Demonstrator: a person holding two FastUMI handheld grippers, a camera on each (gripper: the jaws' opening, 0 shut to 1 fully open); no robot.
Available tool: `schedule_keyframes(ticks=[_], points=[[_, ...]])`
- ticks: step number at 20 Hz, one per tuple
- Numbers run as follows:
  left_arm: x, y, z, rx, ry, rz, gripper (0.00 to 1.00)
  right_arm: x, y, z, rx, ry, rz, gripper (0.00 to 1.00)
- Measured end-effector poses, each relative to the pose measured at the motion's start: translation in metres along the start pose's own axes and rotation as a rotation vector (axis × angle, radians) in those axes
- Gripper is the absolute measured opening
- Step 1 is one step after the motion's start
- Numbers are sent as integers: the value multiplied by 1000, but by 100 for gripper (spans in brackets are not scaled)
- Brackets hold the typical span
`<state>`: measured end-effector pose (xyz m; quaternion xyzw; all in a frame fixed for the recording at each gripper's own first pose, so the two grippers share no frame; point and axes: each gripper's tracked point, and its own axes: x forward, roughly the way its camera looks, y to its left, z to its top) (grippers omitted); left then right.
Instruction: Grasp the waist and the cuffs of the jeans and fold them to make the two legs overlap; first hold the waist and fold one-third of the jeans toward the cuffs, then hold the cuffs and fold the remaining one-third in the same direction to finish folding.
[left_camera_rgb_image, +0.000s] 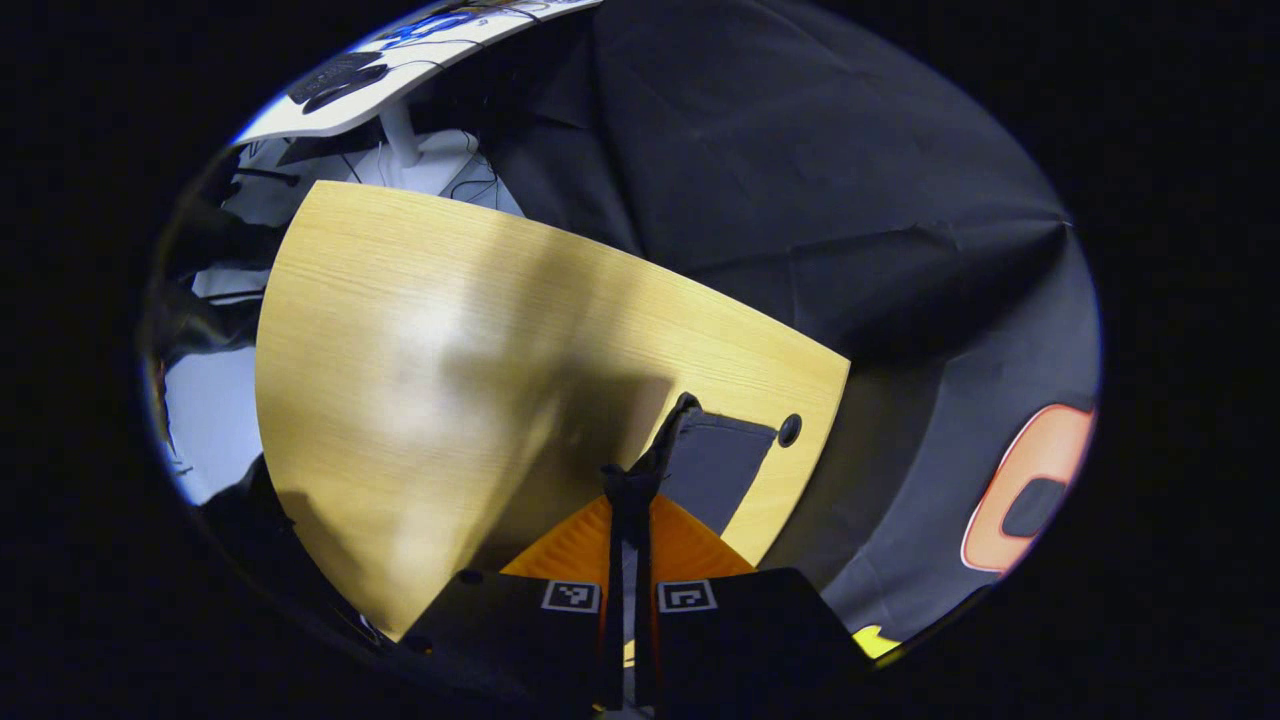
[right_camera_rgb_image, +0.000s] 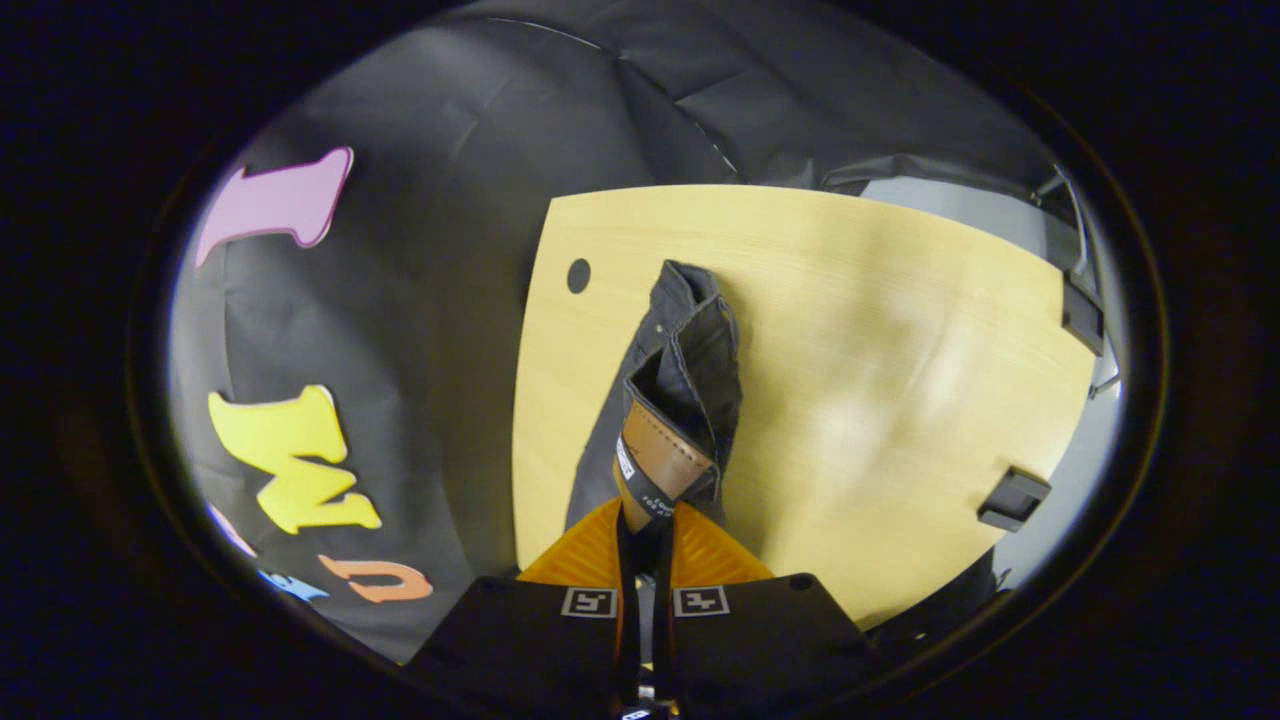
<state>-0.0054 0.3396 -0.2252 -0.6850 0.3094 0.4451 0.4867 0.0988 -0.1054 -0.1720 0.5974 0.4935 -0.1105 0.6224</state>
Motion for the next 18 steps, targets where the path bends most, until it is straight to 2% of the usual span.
schedule_keyframes(ticks=[3, 6, 10, 15, 18], points=[[24, -38, -3, -69, -2, 47, 8, 24, 26, 30, 126, 17, 48, 6], [61, -75, -4, -81, 1, 87, 9, 63, 45, 60, 201, 15, 50, 6], [123, -109, -16, -50, 26, 117, 9, 125, 54, 94, 232, 10, 29, 6], [168, -120, -24, 12, 62, 143, 11, 155, 44, 110, 231, 13, 5, 6], [185, -134, -27, 7, 90, 95, 13, 167, 33, 113, 225, 4, -29, 6]])
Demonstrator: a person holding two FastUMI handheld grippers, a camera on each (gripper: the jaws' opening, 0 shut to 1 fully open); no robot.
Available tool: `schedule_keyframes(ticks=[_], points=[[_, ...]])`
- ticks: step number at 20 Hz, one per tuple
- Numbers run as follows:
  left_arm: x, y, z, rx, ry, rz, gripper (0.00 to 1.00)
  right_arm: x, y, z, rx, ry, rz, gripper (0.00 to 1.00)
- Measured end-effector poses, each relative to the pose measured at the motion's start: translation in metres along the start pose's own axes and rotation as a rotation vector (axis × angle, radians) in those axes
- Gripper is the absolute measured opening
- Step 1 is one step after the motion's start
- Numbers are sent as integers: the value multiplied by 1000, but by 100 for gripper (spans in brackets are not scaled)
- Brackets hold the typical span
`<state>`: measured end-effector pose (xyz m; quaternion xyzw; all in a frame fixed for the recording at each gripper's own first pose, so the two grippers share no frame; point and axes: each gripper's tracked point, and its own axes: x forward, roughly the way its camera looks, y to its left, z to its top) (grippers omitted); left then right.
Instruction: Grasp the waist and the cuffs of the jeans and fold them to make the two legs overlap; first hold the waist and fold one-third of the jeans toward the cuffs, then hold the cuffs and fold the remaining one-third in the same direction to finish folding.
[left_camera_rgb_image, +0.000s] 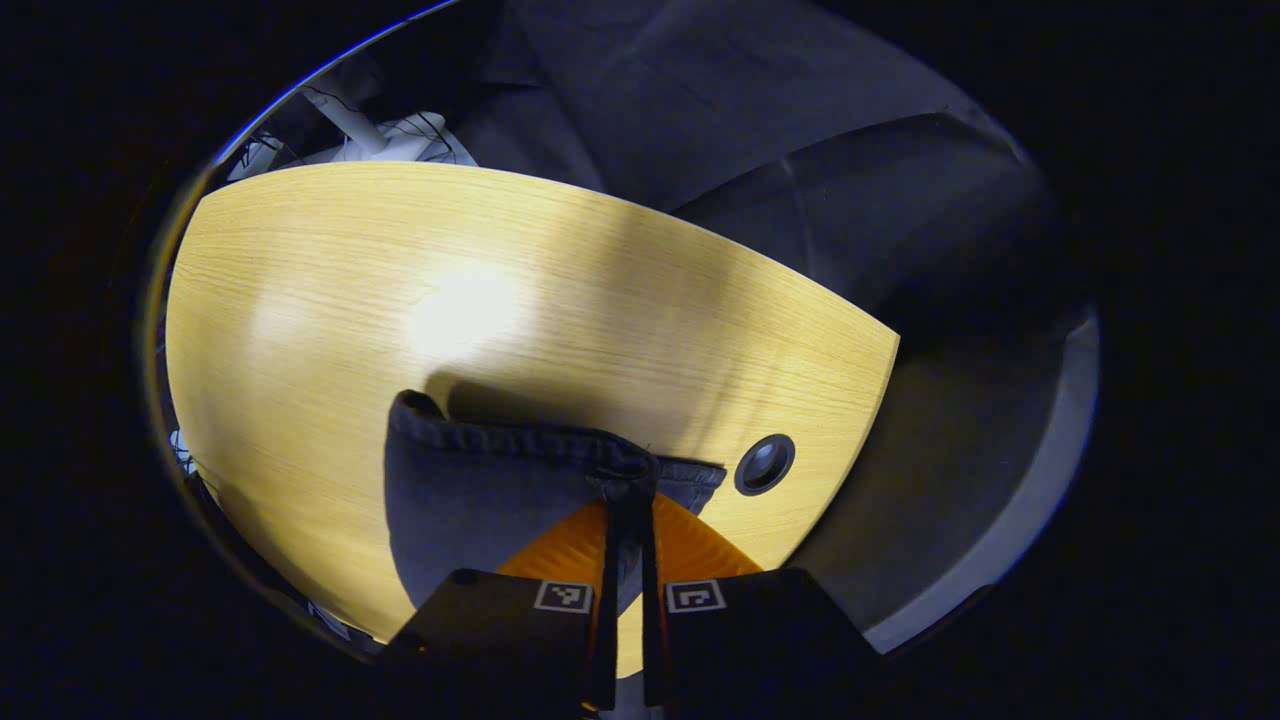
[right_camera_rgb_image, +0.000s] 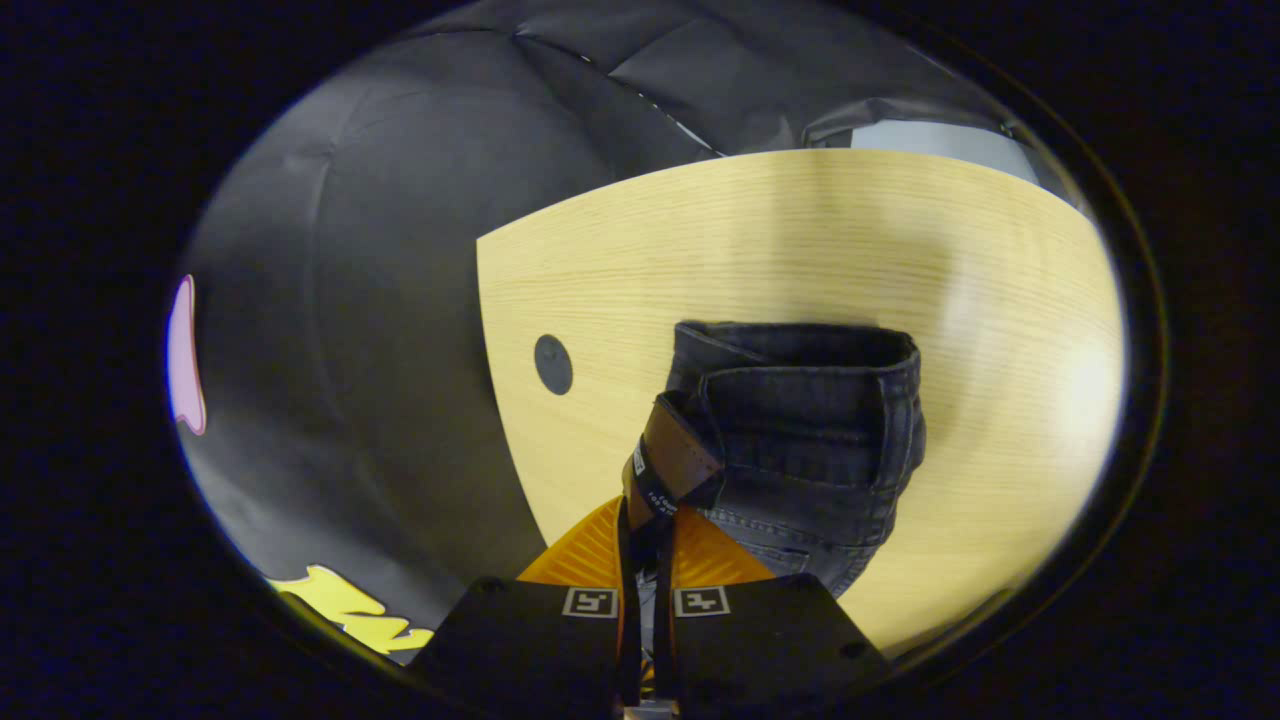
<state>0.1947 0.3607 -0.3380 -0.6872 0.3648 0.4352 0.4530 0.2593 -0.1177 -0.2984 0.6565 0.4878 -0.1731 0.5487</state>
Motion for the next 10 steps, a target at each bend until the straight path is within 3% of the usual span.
schedule_keyframes(ticks=[2, 4, 5, 6, 8, 9, 10], points=[[3, -13, 4, 24, -6, -45, 23, 8, -2, -2, -27, 5, -11, 4], [1, -17, -1, 54, 11, -54, 52, 6, 1, 0, -110, -20, -24, 15], [-1, -19, -6, 60, 26, -60, 89, 3, 4, 0, -149, -27, -18, 20], [-3, -22, -12, 67, 42, -76, 100, -7, 9, 0, -204, -46, -4, 35], [-23, -28, -22, 143, 39, -109, 98, -24, 9, 3, -322, -90, -31, 58], [-36, -29, -29, 226, 26, -133, 98, -34, 7, 1, -420, -118, -51, 76], [-64, -31, -49, 355, 7, -184, 99, -53, 1, -5, -584, -160, -80, 80]])
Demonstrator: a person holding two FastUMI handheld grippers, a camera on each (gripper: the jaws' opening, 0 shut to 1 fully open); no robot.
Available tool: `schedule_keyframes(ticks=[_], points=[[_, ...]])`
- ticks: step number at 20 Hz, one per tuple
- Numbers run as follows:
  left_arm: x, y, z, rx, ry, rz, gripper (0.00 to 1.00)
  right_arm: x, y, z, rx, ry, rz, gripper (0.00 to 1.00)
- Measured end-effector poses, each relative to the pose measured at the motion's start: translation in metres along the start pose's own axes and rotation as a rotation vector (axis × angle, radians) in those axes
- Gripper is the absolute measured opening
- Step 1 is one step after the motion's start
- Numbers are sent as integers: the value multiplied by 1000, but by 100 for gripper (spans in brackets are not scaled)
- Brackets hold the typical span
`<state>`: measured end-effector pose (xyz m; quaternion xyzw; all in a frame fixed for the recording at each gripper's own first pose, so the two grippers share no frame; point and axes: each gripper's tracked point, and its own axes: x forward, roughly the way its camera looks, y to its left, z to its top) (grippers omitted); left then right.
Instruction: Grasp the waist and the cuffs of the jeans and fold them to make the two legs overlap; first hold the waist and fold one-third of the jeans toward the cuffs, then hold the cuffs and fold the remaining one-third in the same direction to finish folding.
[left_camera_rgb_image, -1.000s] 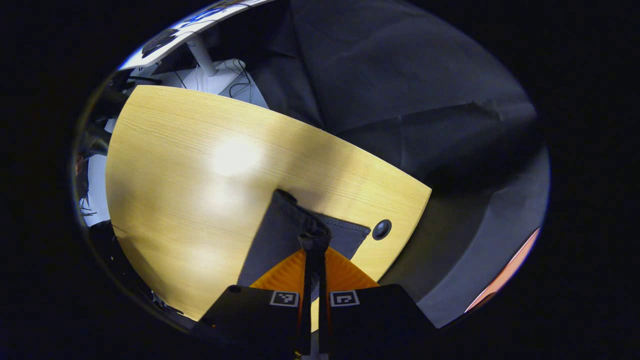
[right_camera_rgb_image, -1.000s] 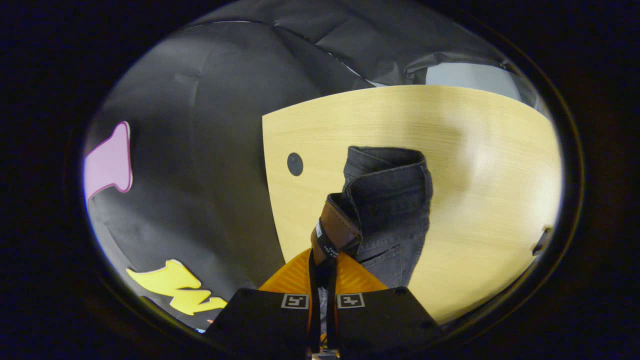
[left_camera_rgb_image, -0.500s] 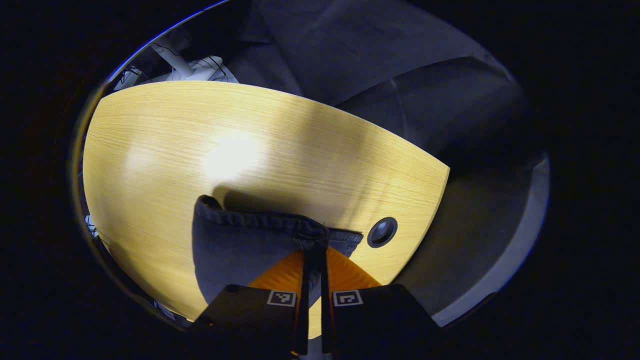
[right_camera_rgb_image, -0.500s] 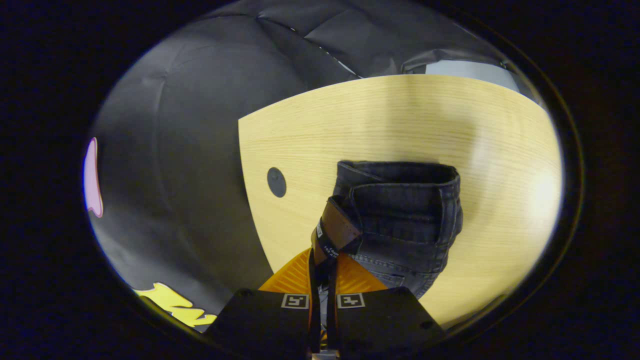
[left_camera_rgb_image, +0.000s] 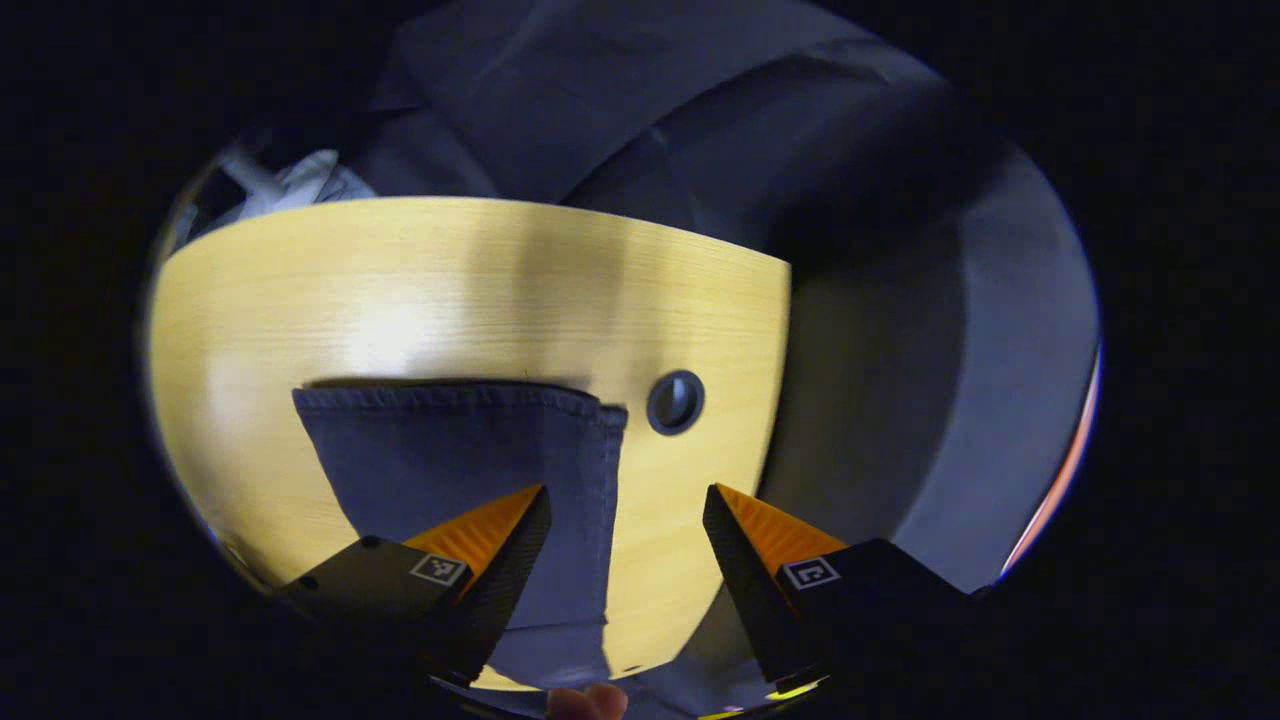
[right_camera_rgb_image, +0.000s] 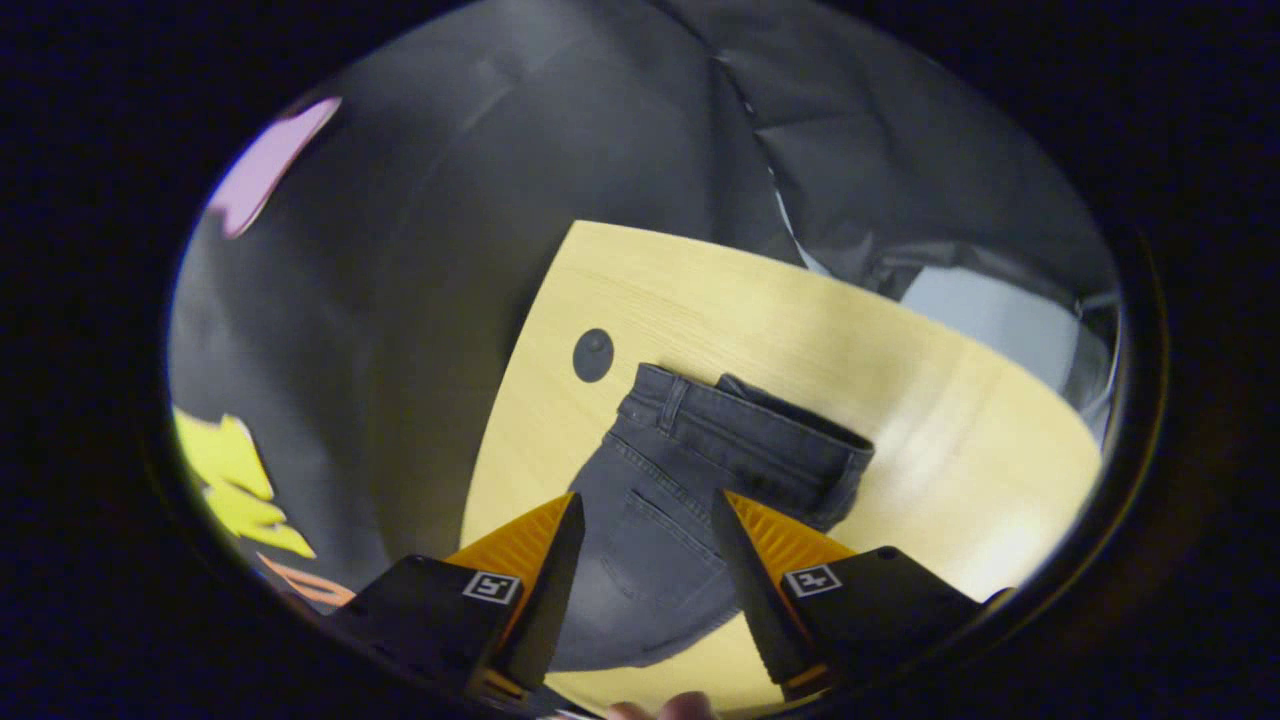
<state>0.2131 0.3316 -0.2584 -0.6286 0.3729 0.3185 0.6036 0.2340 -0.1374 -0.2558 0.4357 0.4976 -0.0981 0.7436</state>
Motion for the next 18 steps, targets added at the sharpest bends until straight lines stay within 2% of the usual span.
schedule_keyframes(ticks=[1, 2, 3, 4, 5, 6, 9, 10, 12, 14, 15, 16, 17, 18], points=[[-24, -13, -16, 106, -9, -46, 100, -18, -5, 1, -157, -65, -19, 81], [-41, -19, -28, 175, -17, -76, 98, -25, -5, -1, -247, -111, -26, 73], [-64, -28, -44, 283, -42, -119, 99, -38, -1, -7, -364, -173, -7, 81], [-80, -36, -58, 407, -74, -163, 99, -55, 6, -12, -520, -262, 30, 73], [-88, -38, -75, 516, -96, -204, 99, -67, 10, -16, -597, -314, 49, 77], [-103, -42, -93, 671, -148, -251, 99, -79, 13, -25, -662, -358, 65, 80], [-139, -38, -144, 978, -288, -366, 99, -95, 5, -50, -738, -411, 83, 86], [-149, -31, -168, 1058, -325, -399, 99, -99, 4, -57, -745, -416, 92, 92], [-163, -12, -200, 1162, -360, -442, 98, -107, -7, -65, -746, -448, 94, 92], [-175, 14, -224, 1276, -427, -442, 98, -121, -17, -70, -755, -514, 64, 95], [-188, 37, -261, 1355, -477, -451, 99, -120, -21, -87, -770, -513, 46, 90], [-196, 52, -280, 1373, -499, -447, 99, -108, -30, -91, -754, -477, 26, 90], [-196, 65, -300, 1365, -471, -439, 98, -93, -51, -82, -705, -445, 16, 95], [-199, 71, -309, 1360, -460, -430, 98, -81, -64, -75, -634, -410, 14, 95]])
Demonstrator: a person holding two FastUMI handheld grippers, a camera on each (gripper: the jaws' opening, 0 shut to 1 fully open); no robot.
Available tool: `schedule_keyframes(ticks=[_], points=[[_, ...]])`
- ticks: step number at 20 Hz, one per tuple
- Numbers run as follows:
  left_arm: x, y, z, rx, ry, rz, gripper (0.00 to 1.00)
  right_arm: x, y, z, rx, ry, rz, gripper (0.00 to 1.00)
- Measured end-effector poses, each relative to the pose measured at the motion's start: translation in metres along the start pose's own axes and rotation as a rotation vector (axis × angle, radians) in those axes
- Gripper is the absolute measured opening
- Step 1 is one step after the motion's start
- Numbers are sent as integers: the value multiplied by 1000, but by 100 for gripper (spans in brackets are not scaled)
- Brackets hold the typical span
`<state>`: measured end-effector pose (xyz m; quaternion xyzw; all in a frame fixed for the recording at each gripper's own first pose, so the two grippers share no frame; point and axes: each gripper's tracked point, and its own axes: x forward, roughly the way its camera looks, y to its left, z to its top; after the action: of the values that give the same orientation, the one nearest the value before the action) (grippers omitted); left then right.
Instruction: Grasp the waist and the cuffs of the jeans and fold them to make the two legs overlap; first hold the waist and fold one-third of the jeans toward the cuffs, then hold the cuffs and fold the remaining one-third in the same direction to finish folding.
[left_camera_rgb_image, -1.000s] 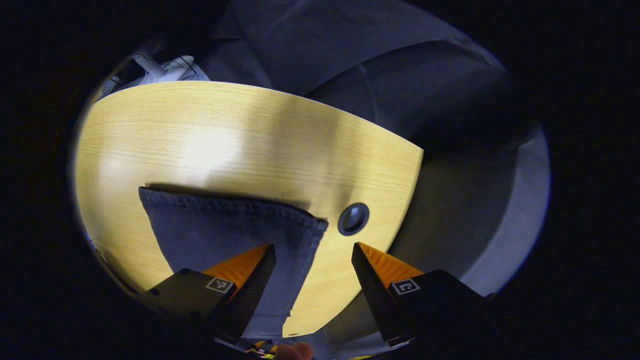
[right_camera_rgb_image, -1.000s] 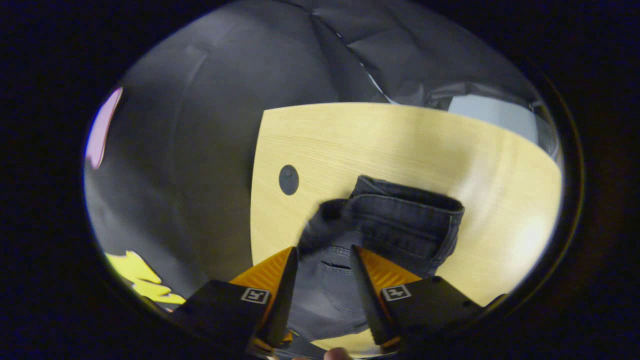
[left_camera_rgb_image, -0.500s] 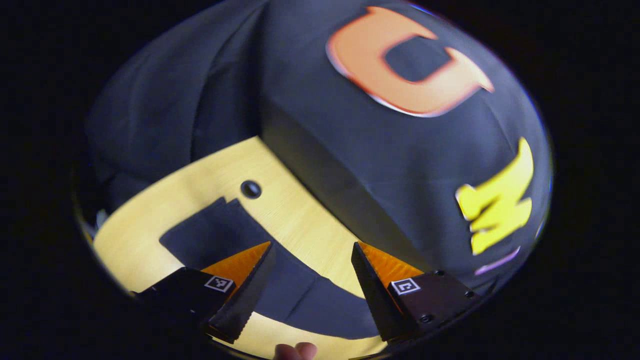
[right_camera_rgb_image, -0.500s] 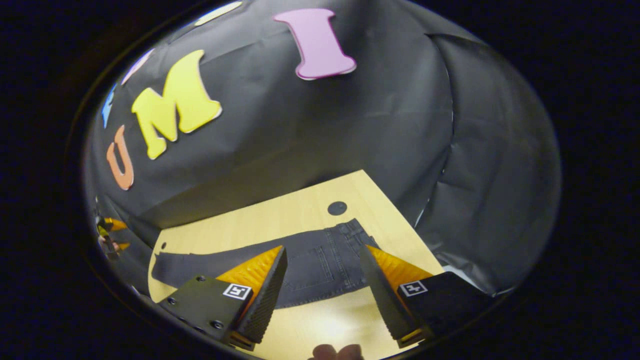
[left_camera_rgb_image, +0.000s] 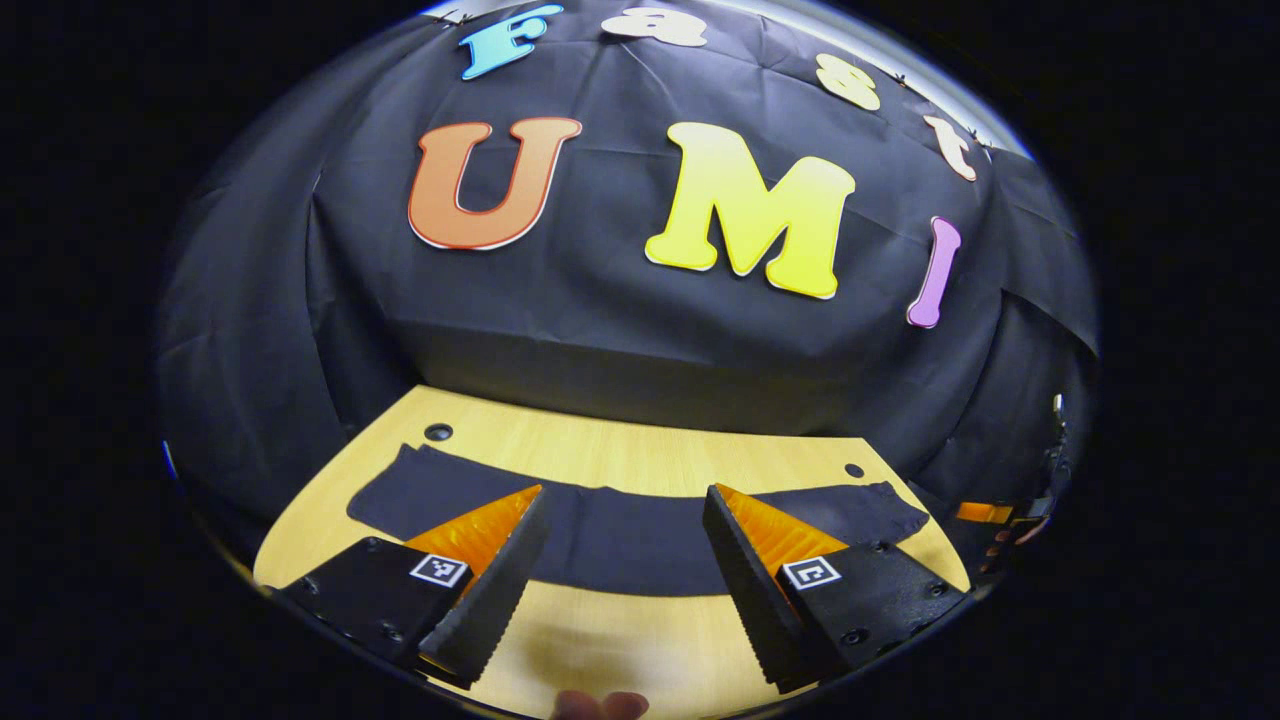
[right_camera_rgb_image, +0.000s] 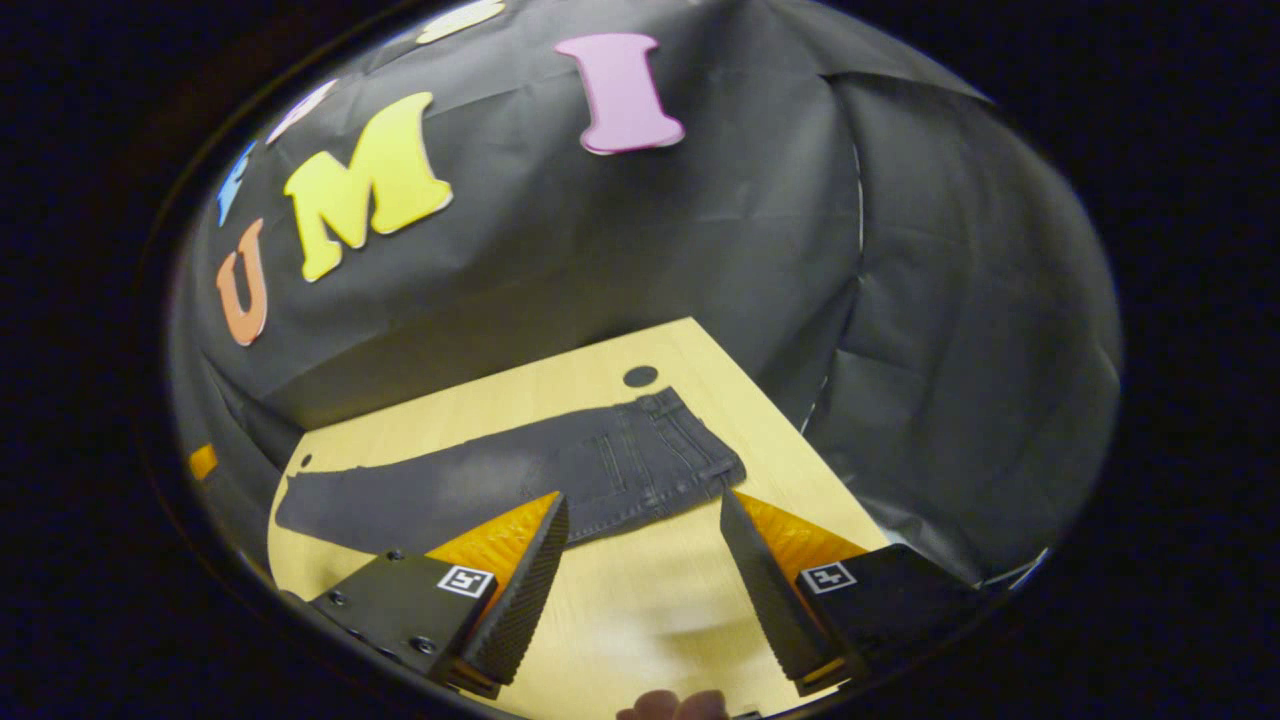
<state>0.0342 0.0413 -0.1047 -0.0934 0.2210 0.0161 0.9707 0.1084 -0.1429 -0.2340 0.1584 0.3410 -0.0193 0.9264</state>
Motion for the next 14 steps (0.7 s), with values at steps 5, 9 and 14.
schedule_keyframes(ticks=[5, 9, 14], points=[[-25, -15, -22, 0, 61, 60, 98, 74, -41, -18, 304, 107, -12, 97], [-36, -20, -36, -20, 104, 107, 98, 122, -51, -11, 422, 115, -33, 98], [-40, -19, -53, -38, 141, 142, 98, 149, -44, -11, 383, 132, -112, 97]])
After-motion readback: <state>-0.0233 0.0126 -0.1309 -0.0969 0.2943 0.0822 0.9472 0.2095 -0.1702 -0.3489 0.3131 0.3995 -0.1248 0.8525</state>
